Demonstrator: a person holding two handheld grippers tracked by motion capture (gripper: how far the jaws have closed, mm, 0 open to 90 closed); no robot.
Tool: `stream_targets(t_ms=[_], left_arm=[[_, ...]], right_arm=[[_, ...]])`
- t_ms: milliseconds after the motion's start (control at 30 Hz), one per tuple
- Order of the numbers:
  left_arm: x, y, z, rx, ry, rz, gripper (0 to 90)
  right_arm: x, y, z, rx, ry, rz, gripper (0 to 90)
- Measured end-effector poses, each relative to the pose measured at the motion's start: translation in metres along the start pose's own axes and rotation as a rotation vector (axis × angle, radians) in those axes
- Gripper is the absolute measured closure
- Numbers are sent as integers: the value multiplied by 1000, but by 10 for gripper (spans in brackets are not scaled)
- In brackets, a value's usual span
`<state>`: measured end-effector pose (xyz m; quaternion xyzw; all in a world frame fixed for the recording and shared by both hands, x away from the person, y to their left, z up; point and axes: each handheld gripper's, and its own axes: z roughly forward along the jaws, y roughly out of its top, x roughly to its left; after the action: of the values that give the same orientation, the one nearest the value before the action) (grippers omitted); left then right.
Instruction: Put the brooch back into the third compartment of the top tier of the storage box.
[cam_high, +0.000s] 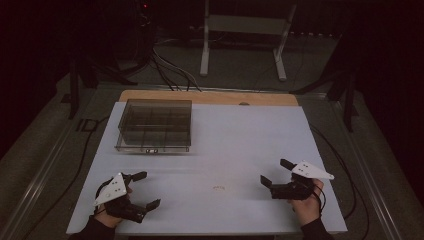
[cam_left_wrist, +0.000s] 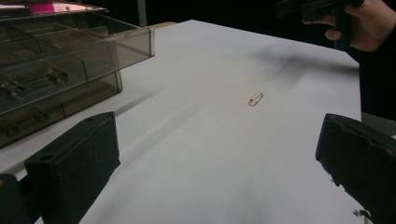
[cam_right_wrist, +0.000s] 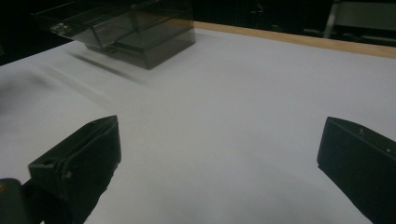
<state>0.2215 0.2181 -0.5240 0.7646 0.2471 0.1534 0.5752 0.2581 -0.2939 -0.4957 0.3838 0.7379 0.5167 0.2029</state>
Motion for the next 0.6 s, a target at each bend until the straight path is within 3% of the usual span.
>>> stream_targets(t_ms=[67, 600], left_arm=[[0, 0, 0, 1, -3, 1, 6], [-1, 0, 2, 9, -4, -4, 6]], right_arm=[[2, 4, 1, 3, 2, -24, 0], [16, 24, 17, 8, 90, -56, 0]])
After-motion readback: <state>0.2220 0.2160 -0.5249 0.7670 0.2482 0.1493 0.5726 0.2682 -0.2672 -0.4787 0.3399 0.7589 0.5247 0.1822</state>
